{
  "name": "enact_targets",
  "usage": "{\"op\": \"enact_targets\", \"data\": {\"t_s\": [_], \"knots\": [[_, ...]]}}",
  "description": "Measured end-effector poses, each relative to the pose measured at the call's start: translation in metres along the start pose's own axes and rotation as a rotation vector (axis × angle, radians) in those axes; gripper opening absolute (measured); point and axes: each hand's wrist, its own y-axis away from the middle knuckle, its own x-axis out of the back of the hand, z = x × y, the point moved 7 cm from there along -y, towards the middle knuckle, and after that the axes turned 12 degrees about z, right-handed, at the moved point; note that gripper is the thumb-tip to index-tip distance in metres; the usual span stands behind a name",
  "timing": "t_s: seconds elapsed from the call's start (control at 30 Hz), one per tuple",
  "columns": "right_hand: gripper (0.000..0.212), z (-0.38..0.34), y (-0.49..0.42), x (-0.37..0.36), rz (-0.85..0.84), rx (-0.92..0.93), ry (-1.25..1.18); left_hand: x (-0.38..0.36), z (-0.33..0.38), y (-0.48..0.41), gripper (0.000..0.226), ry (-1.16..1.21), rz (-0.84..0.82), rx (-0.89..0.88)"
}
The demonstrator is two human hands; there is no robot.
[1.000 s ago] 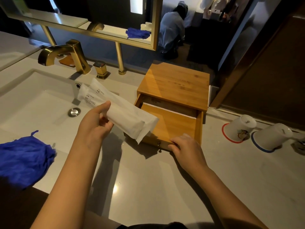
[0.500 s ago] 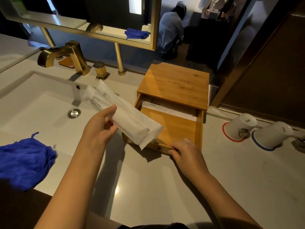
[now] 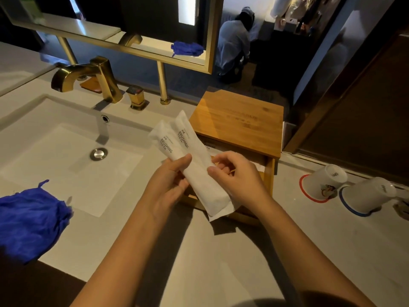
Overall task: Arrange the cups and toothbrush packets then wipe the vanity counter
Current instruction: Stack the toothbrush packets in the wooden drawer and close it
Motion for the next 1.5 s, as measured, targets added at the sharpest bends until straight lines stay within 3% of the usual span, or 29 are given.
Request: {"op": "enact_targets", "data": {"t_s": [0.37, 0.5, 0.73, 0.93, 1.07, 1.23, 1.33, 1.5], "knots": [[0.007, 0.005, -0.018, -0.002, 0.026, -0.108, -0.162, 0.003, -0.006, -0.018, 0.031, 0.092, 0.029, 0.006], [0.004, 0.012, -0.021, 0.001, 0.054, -0.129, -0.171, 0.002, -0.006, -0.017, 0.023, 0.1, 0.081, -0.018], [0.011, 0.014, -0.019, 0.007, 0.177, -0.073, -0.088, 0.003, -0.006, -0.021, 0.024, 0.097, 0.102, -0.02], [0.007, 0.012, -0.024, 0.01, 0.141, -0.067, -0.077, 0.006, -0.005, -0.025, 0.019, 0.124, 0.133, -0.004], [0.008, 0.015, -0.03, 0.017, 0.139, -0.091, -0.159, 0.013, -0.004, -0.028, 0.023, 0.152, 0.176, -0.003], [0.008, 0.018, -0.037, 0.044, 0.271, -0.149, -0.275, 0.026, 0.012, -0.028, 0.026, 0.184, 0.217, -0.045], [0.012, 0.024, -0.04, 0.058, 0.25, -0.163, -0.188, 0.043, 0.032, -0.033, 0.021, 0.136, 0.252, -0.135], [0.022, 0.043, -0.036, 0.04, -0.004, -0.09, 0.221, 0.07, 0.059, -0.042, 0.019, 0.2, 0.32, -0.203]]}}
